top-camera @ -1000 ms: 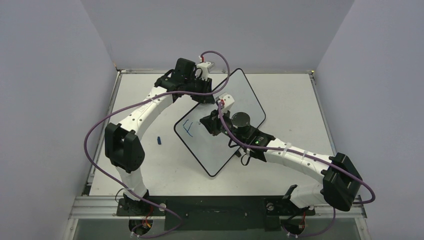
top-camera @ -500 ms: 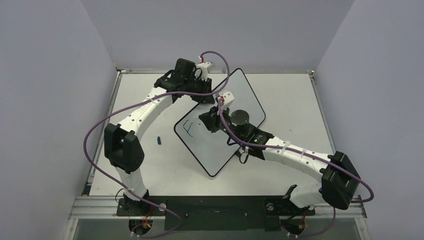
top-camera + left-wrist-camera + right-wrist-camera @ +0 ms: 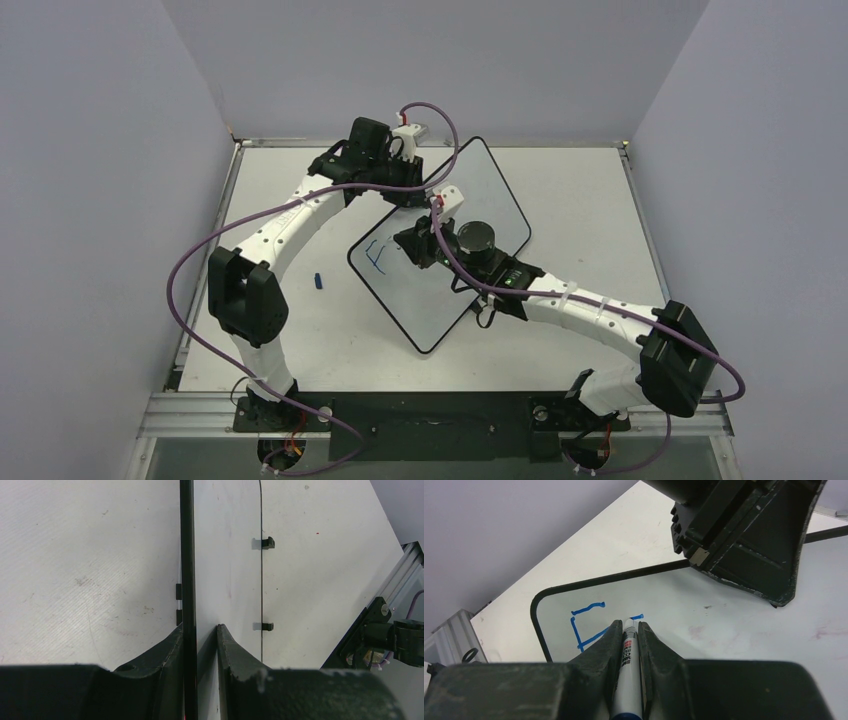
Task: Write a sentence on the whiteboard
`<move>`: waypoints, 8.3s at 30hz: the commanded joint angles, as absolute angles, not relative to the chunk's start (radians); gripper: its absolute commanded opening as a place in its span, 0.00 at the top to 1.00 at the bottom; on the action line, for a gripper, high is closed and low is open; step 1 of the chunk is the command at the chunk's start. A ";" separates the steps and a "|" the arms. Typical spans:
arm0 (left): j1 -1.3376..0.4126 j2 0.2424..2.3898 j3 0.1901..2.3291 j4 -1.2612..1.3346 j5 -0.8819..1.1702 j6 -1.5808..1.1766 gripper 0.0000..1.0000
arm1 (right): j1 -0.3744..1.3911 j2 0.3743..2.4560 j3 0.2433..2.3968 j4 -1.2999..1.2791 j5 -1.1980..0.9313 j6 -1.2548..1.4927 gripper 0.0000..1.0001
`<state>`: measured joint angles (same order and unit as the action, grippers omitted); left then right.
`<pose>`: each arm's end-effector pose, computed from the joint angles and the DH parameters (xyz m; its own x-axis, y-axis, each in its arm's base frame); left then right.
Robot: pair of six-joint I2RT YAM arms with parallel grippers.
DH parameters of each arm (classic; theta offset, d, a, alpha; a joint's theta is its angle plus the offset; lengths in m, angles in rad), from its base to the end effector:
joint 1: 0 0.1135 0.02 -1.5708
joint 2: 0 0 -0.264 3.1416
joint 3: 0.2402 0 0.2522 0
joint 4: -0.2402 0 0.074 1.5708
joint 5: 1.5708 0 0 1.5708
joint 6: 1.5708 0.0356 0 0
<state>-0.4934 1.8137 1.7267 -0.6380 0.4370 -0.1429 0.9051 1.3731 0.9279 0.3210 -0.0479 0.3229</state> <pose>0.3560 -0.2085 0.3378 -0.6789 0.2186 -0.7009 0.6177 0.6860 -0.3844 0.1986 0.2557 0.3074 -0.3311 0.0915 -0.9391 -0.7485 0.5805 0.3205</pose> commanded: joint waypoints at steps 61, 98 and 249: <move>-0.497 1.744 1.729 -0.557 0.371 -0.089 1.00 | 0.906 1.381 0.967 0.300 0.054 0.294 1.00; -0.499 1.739 1.726 -0.558 0.364 -0.088 1.00 | 0.923 1.369 0.896 0.317 0.081 0.310 1.00; -0.512 1.703 1.734 -0.586 0.335 -0.127 1.00 | 0.945 1.401 1.081 0.265 0.158 0.299 1.00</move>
